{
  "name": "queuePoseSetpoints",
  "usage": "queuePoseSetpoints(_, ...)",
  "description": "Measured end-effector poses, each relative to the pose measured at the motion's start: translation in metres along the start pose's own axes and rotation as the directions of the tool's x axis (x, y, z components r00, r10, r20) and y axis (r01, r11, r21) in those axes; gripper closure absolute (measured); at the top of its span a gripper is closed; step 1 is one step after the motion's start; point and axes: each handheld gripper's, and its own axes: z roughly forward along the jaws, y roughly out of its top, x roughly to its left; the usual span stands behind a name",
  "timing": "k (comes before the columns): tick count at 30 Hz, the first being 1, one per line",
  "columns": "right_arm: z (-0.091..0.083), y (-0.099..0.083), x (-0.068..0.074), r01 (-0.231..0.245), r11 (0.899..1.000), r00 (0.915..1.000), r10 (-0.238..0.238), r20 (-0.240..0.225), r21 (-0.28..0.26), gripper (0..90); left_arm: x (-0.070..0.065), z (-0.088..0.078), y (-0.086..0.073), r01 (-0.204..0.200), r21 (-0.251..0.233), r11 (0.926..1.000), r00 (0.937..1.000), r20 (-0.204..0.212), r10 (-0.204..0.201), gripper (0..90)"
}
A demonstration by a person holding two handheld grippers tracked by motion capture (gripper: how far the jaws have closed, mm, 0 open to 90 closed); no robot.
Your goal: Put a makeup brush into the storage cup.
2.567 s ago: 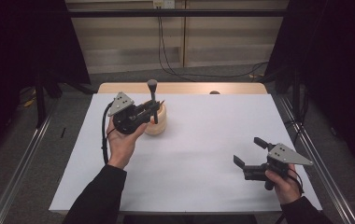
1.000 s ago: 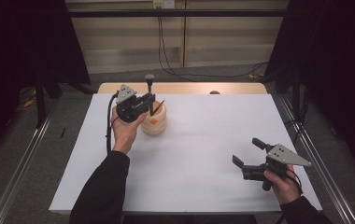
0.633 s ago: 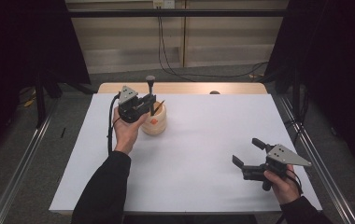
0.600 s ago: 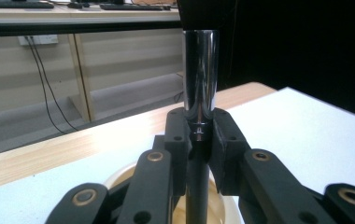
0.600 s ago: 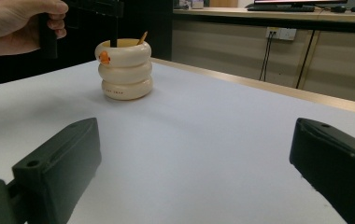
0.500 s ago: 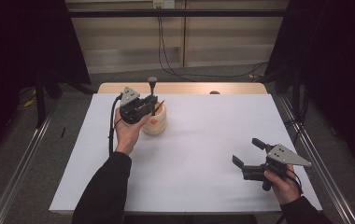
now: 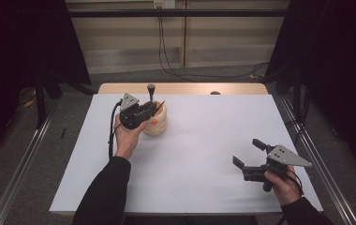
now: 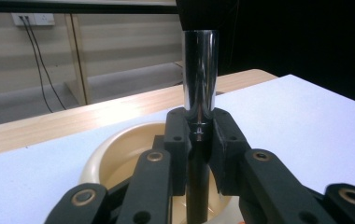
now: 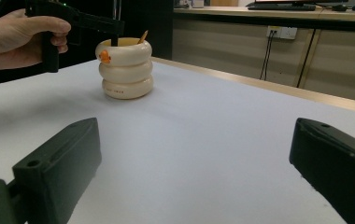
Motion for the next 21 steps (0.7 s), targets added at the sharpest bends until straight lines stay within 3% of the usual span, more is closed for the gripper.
queuePoseSetpoints(6,0.0,0.0,0.0004,0.003,1.0,1.0,-0.003,-0.007,0.001,1.3,-0.0023,0.0009,0.0008,0.017,0.001,0.9999,0.9999,0.002,-0.017,78.2)
queuePoseSetpoints(8,0.0002,-0.0003,-0.0006,0.009,1.0,0.9999,-0.009,-0.011,0.004,1.3,-0.0055,0.0014,0.0027,-0.005,-0.004,1.0,0.9999,-0.013,0.005,77.9)
queuePoseSetpoints(15,-0.0001,-0.0001,-0.0001,0.003,1.0,1.0,-0.003,-0.008,0.001,1.3,-0.0017,0.0035,-0.0017,0.004,0.008,1.0,0.9999,-0.012,-0.003,73.2)
queuePoseSetpoints(21,-0.0003,-0.0001,-0.0007,0.006,1.0,0.9999,-0.006,-0.009,0.004,1.4,-0.0013,0.0023,-0.0009,0.01,0.001,0.9999,0.9998,-0.018,-0.01,63.8)
